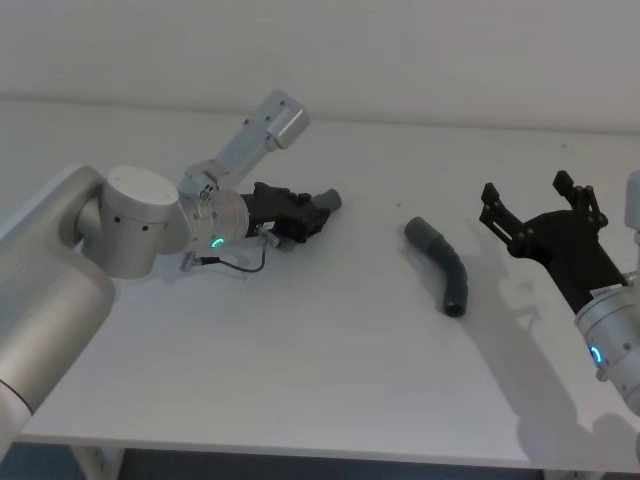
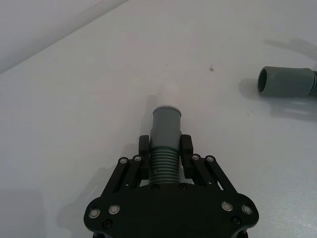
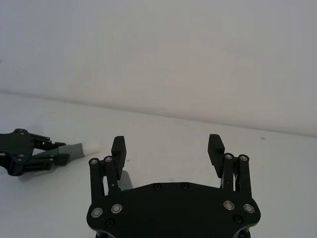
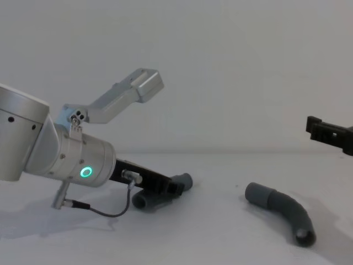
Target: Use both hands to pick up one end of the pipe from the table, align the ends, and insert them.
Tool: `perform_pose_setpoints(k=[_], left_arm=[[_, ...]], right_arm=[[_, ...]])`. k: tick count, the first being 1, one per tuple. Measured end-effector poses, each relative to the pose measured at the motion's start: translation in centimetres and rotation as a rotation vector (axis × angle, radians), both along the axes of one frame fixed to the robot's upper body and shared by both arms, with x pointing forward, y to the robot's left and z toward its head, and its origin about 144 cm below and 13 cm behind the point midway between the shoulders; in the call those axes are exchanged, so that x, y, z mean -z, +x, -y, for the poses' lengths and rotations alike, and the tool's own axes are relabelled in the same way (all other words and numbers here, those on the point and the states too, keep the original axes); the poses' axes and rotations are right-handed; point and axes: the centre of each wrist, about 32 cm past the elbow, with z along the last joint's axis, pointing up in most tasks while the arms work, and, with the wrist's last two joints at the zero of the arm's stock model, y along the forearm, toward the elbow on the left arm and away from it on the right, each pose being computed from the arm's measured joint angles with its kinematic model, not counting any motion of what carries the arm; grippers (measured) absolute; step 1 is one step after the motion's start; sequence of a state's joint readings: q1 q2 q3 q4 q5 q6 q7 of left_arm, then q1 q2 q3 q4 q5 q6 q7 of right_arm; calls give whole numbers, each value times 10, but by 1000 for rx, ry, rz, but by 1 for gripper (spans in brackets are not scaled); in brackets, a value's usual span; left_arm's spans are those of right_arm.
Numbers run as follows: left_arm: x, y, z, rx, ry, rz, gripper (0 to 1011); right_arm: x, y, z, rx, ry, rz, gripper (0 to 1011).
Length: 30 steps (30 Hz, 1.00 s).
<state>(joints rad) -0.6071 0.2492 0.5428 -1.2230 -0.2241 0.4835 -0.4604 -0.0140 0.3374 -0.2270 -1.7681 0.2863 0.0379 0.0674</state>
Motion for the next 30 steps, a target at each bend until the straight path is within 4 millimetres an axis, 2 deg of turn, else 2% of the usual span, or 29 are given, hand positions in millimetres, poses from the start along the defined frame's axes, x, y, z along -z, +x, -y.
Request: perform_pose_setpoints(k=[9,30], left_arm=[[0,0,0,0,0,-1,354],[0,0,0,0,1,-1,354]], right_arm=[[-7,0,-9,-42,-39,-38,1004],[-19,5,-40,-111,-138,-253,1004]])
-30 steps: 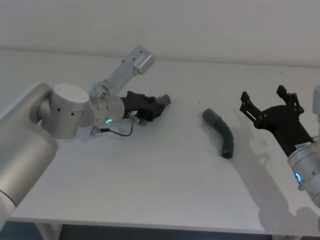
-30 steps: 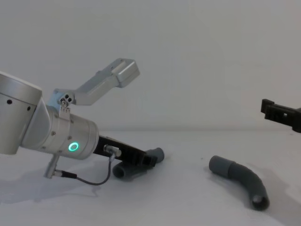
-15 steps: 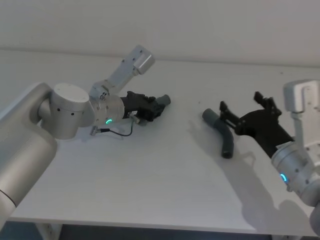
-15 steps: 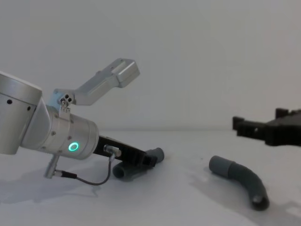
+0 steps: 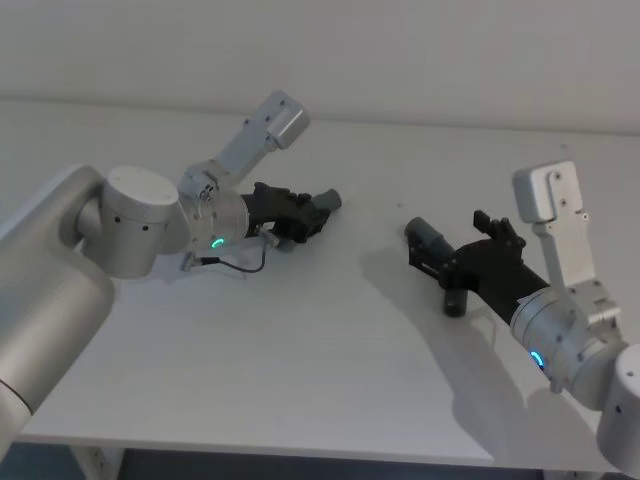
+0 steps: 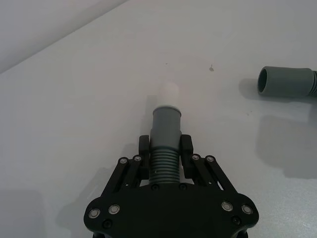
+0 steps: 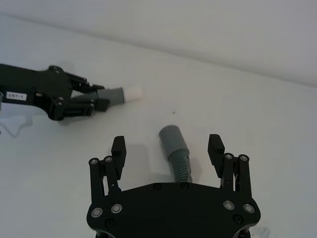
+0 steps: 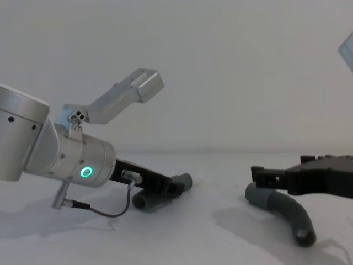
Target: Use both hands to pick up one end of the pipe from the table, align the ends, and insert them.
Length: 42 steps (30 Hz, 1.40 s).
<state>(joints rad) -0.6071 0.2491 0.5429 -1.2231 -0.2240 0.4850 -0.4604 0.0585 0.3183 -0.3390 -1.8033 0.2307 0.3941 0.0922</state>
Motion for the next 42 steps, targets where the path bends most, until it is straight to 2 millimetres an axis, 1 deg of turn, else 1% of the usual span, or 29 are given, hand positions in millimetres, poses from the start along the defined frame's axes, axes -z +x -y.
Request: perform_pose_setpoints(k=[10,29,42], left_arm=[[0,0,0,0,0,0,354],[0,0,0,0,0,0,354],[0,0,0,0,0,0,354]], right_arm=[[4,5,-3,14,-13,-64,1004],[17,17,1,11,-35,-137,1004],[19,22,4,15,-29,-164,1004]])
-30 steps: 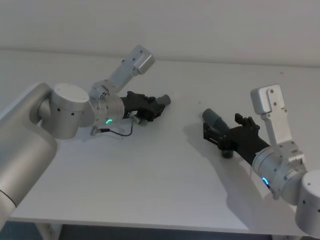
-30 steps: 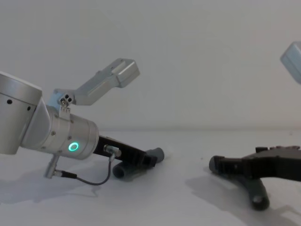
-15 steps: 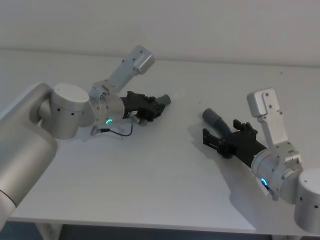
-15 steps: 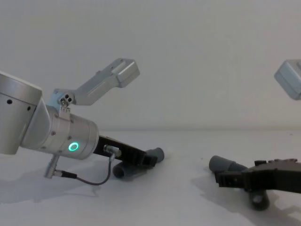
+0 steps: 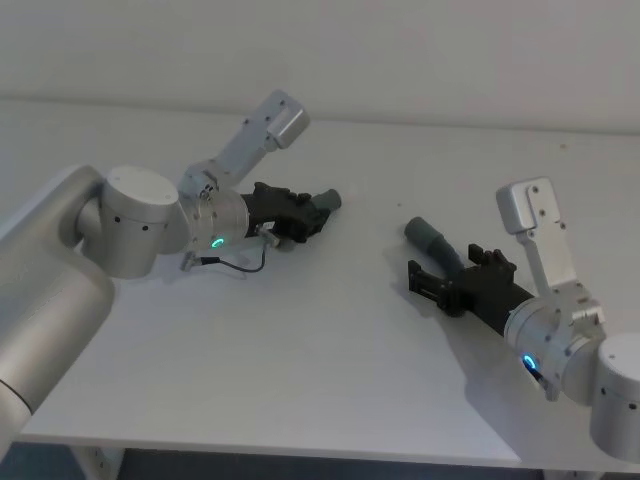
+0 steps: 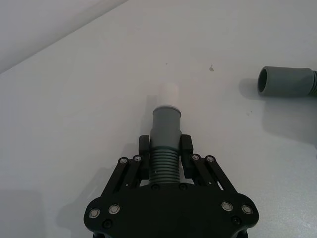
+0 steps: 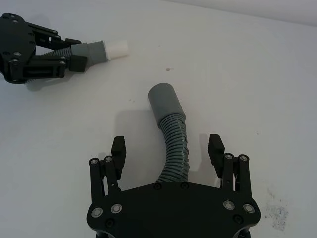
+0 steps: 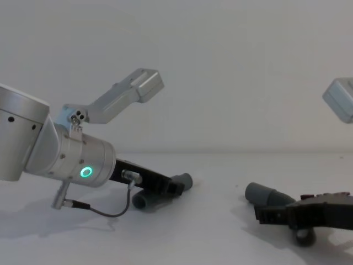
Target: Use both hands to pick up one end of the pipe from the table, align the ends, and insert them.
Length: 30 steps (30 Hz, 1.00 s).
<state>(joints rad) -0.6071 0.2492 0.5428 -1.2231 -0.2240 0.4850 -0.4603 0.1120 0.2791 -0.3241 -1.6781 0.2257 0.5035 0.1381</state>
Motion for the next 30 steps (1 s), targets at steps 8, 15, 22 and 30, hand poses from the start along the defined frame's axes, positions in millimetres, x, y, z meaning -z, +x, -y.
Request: perform_pose_setpoints(k=[8,15,22,30], left_arm=[[0,0,0,0,0,0,354],[0,0,0,0,0,0,354],[0,0,0,0,0,0,354],[0,0,0,0,0,0,354]], right_arm=[[0,0,0,-2,2,0,972],[0,-1,0,-2,-1,4,807],[0,-1,-1,-3,-2,7,604],[0,-1,-1,-4,-3,9,320]])
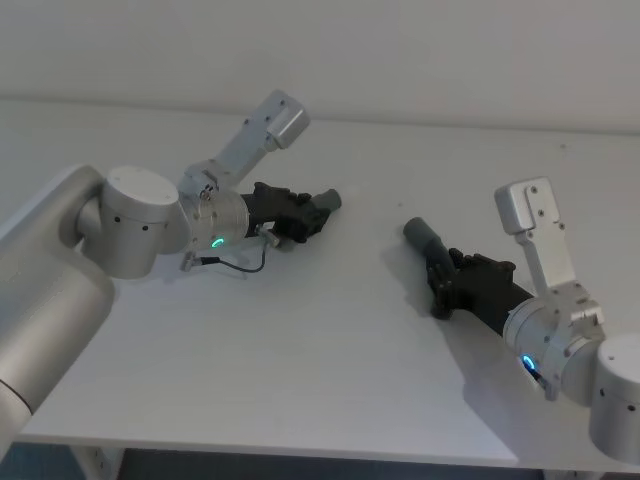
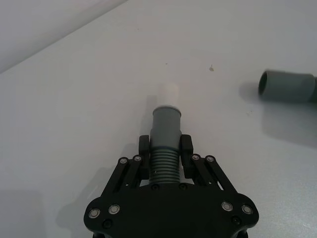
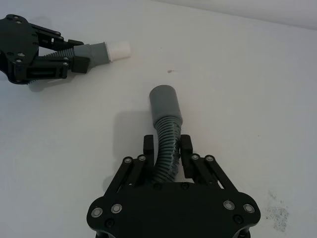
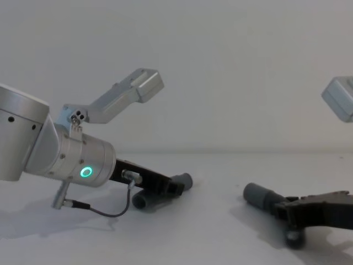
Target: Use both hands to pick up one end of the pipe from the table, align the ends, and insert them.
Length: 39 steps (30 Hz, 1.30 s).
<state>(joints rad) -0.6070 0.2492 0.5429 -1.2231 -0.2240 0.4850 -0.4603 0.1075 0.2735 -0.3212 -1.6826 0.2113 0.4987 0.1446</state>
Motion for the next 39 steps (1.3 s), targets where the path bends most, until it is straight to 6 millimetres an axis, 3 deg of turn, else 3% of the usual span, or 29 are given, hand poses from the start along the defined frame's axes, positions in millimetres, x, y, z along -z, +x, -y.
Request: perform_pose_setpoints(k=[2,3,9,28,39], left_arm=[[0,0,0,0,0,0,354],[0,0,0,0,0,0,354],[0,0,0,0,0,0,354],[-10,2,4,20,7,68,354],[-24,8,5,120,2,141,354]], right_arm=[[0,0,0,0,0,0,291],[0,0,0,0,0,1,231],[0,0,0,0,0,1,148],[-4,-2,4,-28,38,111,135],[-10,-2,22,-126,52,236,135]])
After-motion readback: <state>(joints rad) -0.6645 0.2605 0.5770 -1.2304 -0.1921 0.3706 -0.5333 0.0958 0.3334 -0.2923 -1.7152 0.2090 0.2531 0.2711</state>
